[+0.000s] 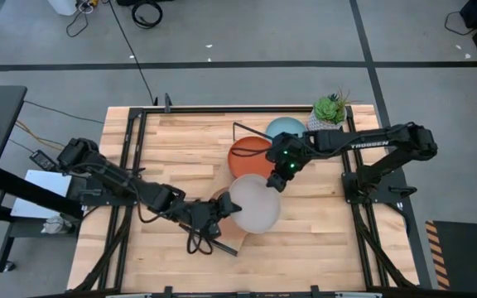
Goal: Place and stack plates onto a shelf
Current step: Stack the white plate on top of the brown plate on the shelf
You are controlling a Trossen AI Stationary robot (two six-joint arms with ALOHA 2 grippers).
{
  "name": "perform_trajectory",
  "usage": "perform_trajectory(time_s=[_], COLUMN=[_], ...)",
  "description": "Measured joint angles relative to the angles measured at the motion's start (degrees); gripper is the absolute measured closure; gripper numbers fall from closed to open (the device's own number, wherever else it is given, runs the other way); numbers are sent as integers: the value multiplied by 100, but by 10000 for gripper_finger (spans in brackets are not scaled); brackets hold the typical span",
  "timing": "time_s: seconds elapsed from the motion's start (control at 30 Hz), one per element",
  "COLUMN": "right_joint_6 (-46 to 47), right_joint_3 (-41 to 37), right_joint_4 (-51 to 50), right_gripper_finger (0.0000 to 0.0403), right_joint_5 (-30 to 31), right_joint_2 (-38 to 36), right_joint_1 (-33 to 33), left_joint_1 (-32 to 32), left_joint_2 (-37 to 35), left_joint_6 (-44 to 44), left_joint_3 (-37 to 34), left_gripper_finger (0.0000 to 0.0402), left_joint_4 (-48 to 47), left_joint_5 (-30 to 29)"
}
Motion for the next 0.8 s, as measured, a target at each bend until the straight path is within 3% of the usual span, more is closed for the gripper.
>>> perform_trajectory(time_s=[0.23,0.5,0.67,0.8], right_joint_6=[-226,-1492,-2710,-3848], right_joint_3=[324,1105,1269,1257], right_joint_4=[-3,51,3,-331], right_gripper_finger=[354,329,326,327], right_joint_5=[-11,518,1322,2393], right_joint_2=[-233,-742,-1080,-1148], right_joint_1=[-2,9,369,1168], left_joint_1=[-172,-285,-361,-441], left_joint_2=[-122,-291,-461,-637], left_joint_6=[-410,-881,-1346,-2002], left_joint_3=[0,-7,3,-7], left_gripper_finger=[343,342,343,343], left_joint_4=[-282,-433,-758,-1352], left_joint_5=[-80,-22,-101,-235])
